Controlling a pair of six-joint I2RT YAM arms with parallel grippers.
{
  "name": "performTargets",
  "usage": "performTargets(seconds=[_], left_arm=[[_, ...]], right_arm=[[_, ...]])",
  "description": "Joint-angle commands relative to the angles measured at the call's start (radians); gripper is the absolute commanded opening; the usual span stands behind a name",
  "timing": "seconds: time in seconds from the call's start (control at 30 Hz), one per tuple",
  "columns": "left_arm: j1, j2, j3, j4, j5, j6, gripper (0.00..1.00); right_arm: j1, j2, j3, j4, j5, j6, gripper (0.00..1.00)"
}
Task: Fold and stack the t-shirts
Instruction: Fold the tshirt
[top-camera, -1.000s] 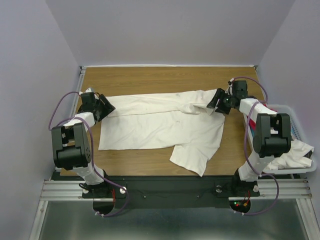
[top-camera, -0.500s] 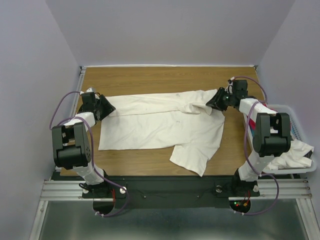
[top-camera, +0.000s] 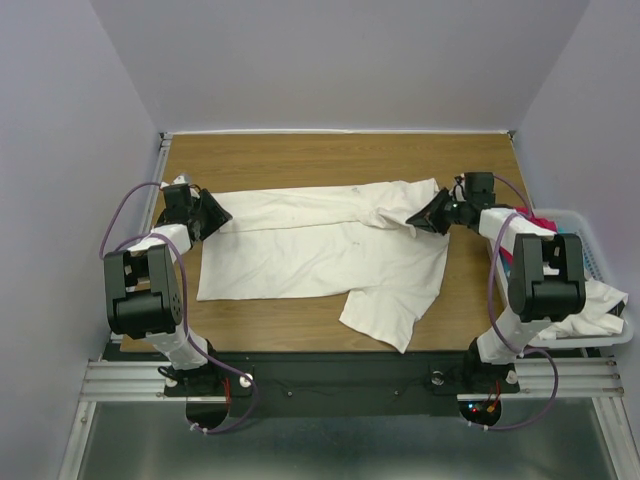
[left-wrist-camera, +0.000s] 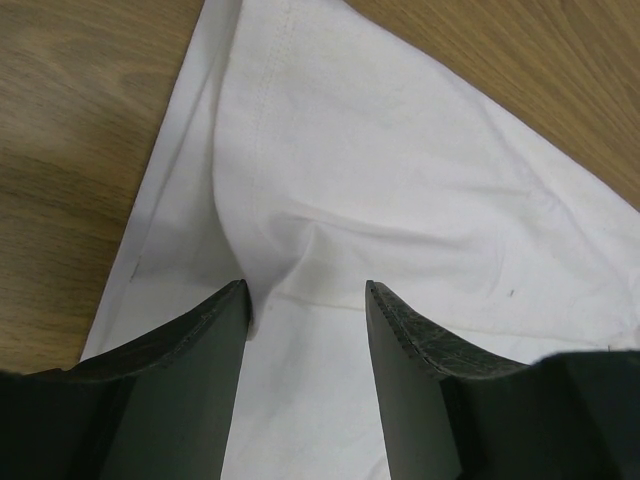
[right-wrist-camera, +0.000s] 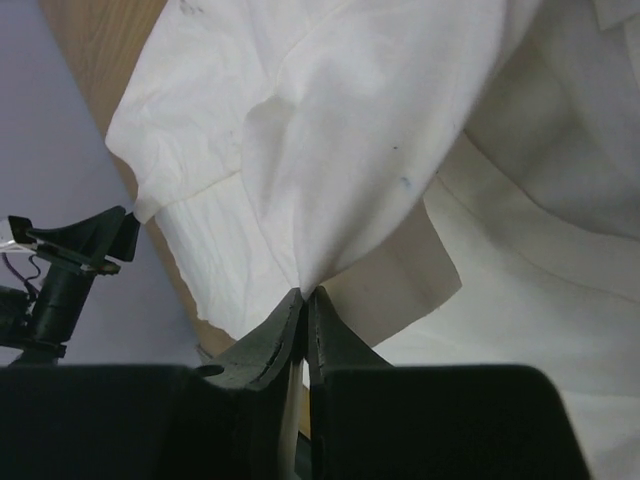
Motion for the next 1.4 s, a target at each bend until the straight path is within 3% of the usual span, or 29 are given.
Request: performTargets(seconds=[0.0, 0.13, 0.23, 0.47, 0.9, 1.37], left_arm=[[-0.003, -0.012, -0.001, 0.027, 0.016, -0.001, 0.60], [-0.004, -0.015, -0.004, 0.027, 0.022, -0.004, 0.60], [-0.003, -0.026, -0.009, 0.025, 0.022, 0.000, 0.60], [-0.004, -0.037, -0.016, 0.019, 0.017, 0.005, 0.61], [-0.004, -0.038, -0.026, 0.010, 0.013, 0.022, 0.62], [-0.007, -0.017, -0.012, 0.007, 0.020, 0.020, 0.62]], right_arm=[[-0.007, -0.068, -0.042, 0.017, 0.032, 0.063, 0.12], [-0.007, -0.040, -0.072, -0.032, 0.186, -0.010, 0.35], [-0.007, -0.039, -0.021, -0.085, 0.260, -0.081, 0.43], [-0.011, -0.034, 0.152, -0.158, 0.541, -0.181, 0.43], [-0.022, 0.242, 0.372, -0.151, 0.504, -0.242, 0.33], [-0.022, 0.279, 0.387, -0.138, 0.405, -0.244, 0.38]])
